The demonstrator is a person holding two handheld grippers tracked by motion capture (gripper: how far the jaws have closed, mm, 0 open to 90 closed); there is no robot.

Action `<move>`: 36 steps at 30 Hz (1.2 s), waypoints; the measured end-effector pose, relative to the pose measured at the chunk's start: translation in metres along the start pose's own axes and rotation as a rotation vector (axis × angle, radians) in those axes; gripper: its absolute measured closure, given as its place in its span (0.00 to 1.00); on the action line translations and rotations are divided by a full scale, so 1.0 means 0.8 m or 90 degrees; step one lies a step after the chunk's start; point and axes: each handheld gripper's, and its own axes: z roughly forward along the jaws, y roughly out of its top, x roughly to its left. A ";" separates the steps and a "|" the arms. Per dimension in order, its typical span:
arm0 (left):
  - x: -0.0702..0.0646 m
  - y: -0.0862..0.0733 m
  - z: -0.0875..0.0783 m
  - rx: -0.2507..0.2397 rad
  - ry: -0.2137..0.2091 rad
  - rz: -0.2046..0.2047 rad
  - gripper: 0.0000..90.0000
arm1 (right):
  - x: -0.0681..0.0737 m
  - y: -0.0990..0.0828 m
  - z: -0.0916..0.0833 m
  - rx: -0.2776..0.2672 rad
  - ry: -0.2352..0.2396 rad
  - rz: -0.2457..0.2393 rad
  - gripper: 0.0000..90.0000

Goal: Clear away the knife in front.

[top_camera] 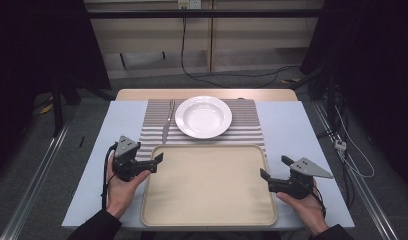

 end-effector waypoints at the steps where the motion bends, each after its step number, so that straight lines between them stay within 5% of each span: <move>1: 0.001 0.002 0.003 -0.001 -0.006 -0.002 0.12 | 0.000 0.000 0.000 -0.001 -0.001 0.000 0.11; 13: 0.019 0.021 0.041 0.065 -0.008 -0.006 0.11 | 0.000 0.000 -0.002 -0.002 0.003 0.002 0.11; 24: 0.030 0.044 0.071 0.072 0.001 -0.026 0.12 | -0.001 0.000 0.000 0.000 0.000 0.002 0.11; 30: 0.043 0.062 0.086 0.089 0.030 -0.020 0.11 | -0.001 -0.001 0.000 0.006 0.005 0.003 0.10; 36: 0.052 0.075 0.103 0.089 0.027 -0.012 0.12 | -0.001 -0.001 0.001 0.009 0.005 0.003 0.10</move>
